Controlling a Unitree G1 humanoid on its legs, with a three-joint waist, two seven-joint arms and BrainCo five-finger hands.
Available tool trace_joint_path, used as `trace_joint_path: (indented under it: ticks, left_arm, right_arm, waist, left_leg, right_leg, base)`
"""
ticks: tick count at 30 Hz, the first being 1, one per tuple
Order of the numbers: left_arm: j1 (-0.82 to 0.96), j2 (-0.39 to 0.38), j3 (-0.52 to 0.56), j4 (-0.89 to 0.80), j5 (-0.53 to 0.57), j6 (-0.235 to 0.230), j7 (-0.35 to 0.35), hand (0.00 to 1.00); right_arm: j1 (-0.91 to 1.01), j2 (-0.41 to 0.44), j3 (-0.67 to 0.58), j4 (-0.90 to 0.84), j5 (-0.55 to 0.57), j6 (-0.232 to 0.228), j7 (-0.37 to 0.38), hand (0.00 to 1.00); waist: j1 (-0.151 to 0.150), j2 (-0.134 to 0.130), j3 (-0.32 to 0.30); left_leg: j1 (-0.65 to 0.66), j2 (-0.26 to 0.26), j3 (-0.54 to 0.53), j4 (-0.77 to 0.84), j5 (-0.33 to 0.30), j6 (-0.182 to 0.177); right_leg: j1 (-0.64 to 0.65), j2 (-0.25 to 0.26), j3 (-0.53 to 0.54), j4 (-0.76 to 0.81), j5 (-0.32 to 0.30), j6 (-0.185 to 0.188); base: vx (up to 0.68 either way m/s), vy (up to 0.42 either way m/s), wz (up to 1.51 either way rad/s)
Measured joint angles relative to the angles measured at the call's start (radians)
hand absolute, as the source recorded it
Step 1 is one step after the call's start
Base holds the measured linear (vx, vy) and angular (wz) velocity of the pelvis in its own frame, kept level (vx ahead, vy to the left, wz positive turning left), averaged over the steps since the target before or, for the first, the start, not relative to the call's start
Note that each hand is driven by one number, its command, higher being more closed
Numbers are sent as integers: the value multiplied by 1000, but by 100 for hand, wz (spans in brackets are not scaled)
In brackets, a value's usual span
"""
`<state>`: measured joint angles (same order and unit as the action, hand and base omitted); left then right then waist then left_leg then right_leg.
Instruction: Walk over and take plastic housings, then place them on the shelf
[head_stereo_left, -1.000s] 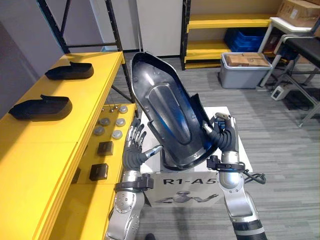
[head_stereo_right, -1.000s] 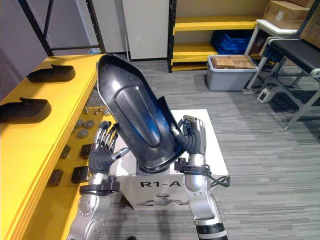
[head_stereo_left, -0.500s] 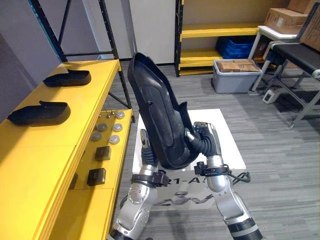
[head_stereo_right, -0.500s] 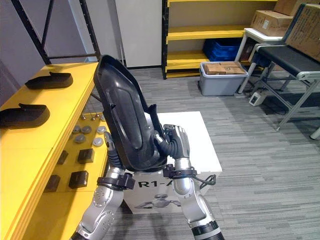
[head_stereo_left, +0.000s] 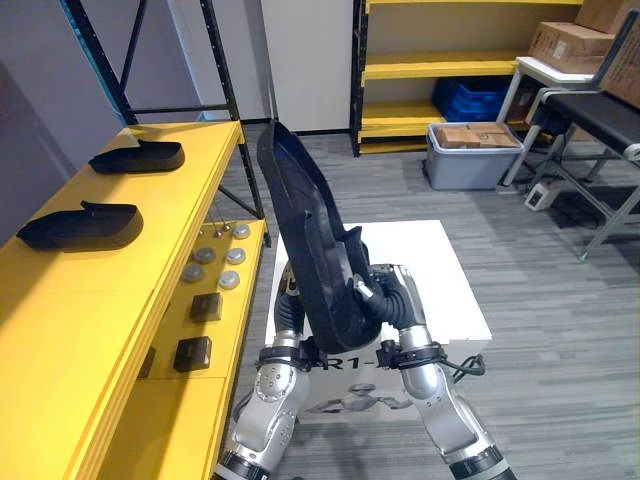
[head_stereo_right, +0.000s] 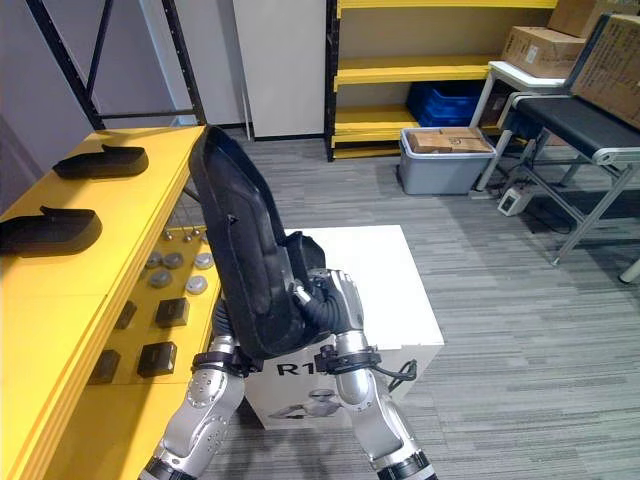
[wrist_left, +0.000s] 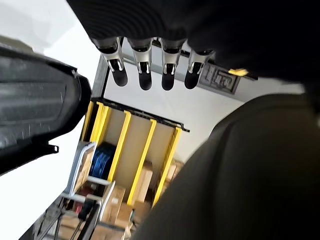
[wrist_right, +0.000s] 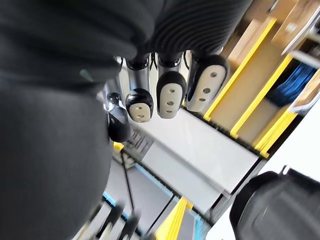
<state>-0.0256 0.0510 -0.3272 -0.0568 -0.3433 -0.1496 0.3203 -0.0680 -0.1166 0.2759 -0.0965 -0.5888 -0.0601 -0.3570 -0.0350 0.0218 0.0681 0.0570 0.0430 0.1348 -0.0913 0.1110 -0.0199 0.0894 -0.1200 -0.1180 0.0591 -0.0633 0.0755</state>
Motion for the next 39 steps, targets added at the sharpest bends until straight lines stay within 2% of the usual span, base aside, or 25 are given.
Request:
trace_joint_path:
  ticks: [9, 19, 24, 29, 37, 39]
  left_arm:
    - [78, -12, 42, -35, 16, 6, -29, 0]
    - [108, -23, 57, -64, -8, 6, -85, 0]
    - [108, -23, 24, -63, 7, 11, -97, 0]
    - [105, -25, -17, -44, 123, 28, -126, 0]
    - [100, -6, -12, 37, 213, 55, -105, 0]
    - [100, -2, -12, 38, 215, 57, -100, 0]
  right_arm:
    - [30, 6, -157, 8, -24, 30, -25, 100]
    - [30, 16, -214, 8, -29, 40, -36, 100]
    - [30, 16, -178, 8, -46, 40, -31, 100]
    - [29, 15, -100, 9, -68, 39, -2, 100]
    - [26, -7, -59, 44, -90, 33, 25, 100]
    - [26, -13, -46, 50, -111, 15, 35, 100]
  waist:
    - [0, 0, 0]
    - [2, -1, 0]
    - [0, -3, 0]
    - [0, -3, 0]
    - [0, -10, -5]
    - [0, -13, -7]
  left_leg:
    - [-3, 1, -2, 0, 0, 0]
    - [-8, 2, -5, 0, 1, -1]
    - [-11, 2, -4, 0, 1, -2]
    - [-11, 3, -3, 0, 2, -3]
    - [-10, 8, -3, 0, 8, -4]
    - [-11, 10, -3, 0, 10, -5]
  right_leg:
    - [0, 2, -3, 1, 0, 0]
    - [-3, 2, -5, 0, 0, 0]
    - [-6, 2, -4, 0, 0, 0]
    - [-6, 4, -3, 1, 0, 0]
    - [-8, 8, -2, 2, 3, -4]
    - [-10, 10, -1, 2, 3, -5]
  base:
    - [0, 0, 0]
    - [0, 0, 0]
    - [0, 0, 0]
    - [0, 0, 0]
    - [0, 0, 0]
    - [0, 0, 0]
